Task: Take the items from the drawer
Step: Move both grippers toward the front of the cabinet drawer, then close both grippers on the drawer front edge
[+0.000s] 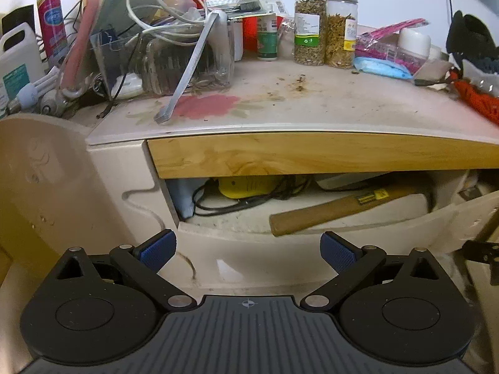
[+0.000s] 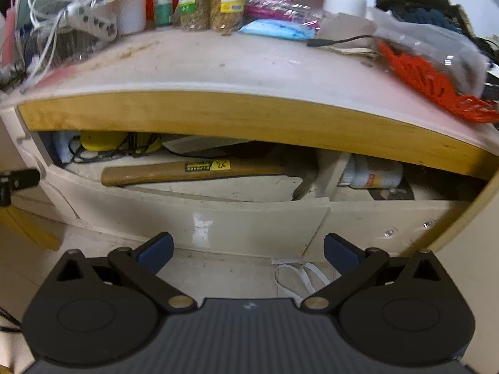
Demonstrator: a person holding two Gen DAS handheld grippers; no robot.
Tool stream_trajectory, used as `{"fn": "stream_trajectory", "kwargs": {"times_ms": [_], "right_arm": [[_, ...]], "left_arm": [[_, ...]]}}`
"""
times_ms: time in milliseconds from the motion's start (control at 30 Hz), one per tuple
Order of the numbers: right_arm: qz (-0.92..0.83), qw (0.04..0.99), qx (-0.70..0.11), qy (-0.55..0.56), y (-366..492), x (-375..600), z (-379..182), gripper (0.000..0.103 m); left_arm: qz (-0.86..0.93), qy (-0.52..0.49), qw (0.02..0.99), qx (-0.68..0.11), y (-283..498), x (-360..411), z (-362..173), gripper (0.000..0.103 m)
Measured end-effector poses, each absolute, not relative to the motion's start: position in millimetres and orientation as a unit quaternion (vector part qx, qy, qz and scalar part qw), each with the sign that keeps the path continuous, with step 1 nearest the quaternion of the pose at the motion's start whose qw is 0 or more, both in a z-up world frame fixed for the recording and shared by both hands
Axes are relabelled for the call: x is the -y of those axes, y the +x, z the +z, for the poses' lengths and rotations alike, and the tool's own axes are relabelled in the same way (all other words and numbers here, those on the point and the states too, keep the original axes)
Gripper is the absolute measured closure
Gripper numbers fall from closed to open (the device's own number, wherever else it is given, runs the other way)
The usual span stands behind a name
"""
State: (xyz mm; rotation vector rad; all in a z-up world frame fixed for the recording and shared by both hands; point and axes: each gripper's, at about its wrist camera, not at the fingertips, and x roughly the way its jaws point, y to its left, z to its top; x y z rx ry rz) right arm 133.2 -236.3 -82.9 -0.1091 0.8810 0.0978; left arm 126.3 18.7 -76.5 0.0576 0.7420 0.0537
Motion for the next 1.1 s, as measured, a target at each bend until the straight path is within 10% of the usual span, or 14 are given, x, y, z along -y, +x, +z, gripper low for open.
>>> {"fn": "stream_trajectory", "kwargs": {"times_ms": [1100], "right_arm": [[0.068, 0.887, -0.439, -0.125, 197, 240, -157, 0.000]], "left_arm": [[0.023, 0.101, 0.919, -0.380, 186, -29, -142, 0.002]]}}
